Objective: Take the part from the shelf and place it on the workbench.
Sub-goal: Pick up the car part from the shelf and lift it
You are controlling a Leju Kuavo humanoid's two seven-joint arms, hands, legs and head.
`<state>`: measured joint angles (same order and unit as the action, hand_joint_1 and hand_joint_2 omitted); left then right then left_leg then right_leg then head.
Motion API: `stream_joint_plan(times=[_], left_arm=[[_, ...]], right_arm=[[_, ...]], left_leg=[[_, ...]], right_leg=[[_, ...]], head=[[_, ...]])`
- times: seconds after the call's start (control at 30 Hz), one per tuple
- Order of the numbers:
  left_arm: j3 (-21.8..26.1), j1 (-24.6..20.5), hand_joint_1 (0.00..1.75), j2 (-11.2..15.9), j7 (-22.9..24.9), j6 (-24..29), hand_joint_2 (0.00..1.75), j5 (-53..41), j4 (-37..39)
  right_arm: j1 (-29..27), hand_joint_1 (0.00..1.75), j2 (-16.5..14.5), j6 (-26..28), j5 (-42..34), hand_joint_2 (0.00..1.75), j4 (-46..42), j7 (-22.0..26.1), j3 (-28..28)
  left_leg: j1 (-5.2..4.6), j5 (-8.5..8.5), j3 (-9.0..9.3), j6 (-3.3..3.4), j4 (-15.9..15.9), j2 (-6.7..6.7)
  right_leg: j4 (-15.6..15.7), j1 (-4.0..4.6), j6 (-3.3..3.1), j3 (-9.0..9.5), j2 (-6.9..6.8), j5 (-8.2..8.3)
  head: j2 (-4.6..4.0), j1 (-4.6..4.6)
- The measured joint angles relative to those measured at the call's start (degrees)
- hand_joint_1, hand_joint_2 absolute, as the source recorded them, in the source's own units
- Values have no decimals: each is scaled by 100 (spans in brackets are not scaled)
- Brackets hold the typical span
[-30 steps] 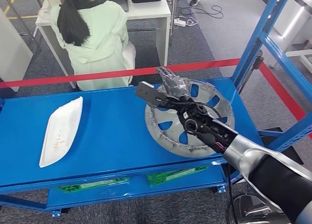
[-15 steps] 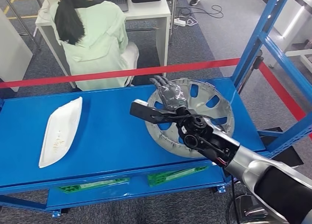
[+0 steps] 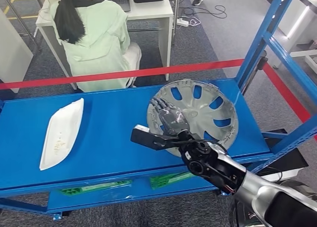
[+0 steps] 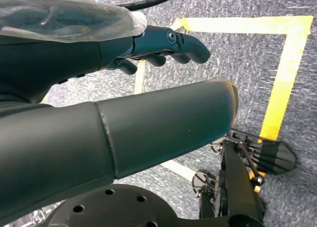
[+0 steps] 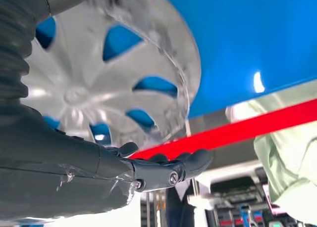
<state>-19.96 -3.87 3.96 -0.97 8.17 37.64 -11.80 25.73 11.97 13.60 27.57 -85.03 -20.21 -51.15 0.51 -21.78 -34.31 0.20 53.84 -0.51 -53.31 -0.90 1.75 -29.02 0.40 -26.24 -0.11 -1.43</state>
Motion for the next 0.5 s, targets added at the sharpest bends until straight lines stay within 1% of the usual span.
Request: stream_joint_plan(times=[0.1, 0.27, 0.5], left_arm=[[-30, -2, 0, 0, -7, -5, 0, 2, 0], [-55, -3, 0, -1, -38, -28, 0, 21, 0], [-61, -4, 0, -9, 19, -20, 0, 114, 0]], right_arm=[[-241, 0, 85, 12, -30, 175, -178, 43, 130], [-416, 0, 200, -52, -7, 175, -381, -21, 263], [-569, 0, 272, -262, 149, 175, -587, -382, 346]], left_leg=[[0, -1, 1, 0, 0, 1], [0, -1, 2, -1, 0, 3], [1, -1, 6, -1, 0, 4]], right_leg=[[0, 0, 0, -2, 0, -5], [0, 0, 0, -2, 2, -5], [-1, 1, 0, 1, 2, -6]], head=[[0, -1], [0, 2], [0, 7]])
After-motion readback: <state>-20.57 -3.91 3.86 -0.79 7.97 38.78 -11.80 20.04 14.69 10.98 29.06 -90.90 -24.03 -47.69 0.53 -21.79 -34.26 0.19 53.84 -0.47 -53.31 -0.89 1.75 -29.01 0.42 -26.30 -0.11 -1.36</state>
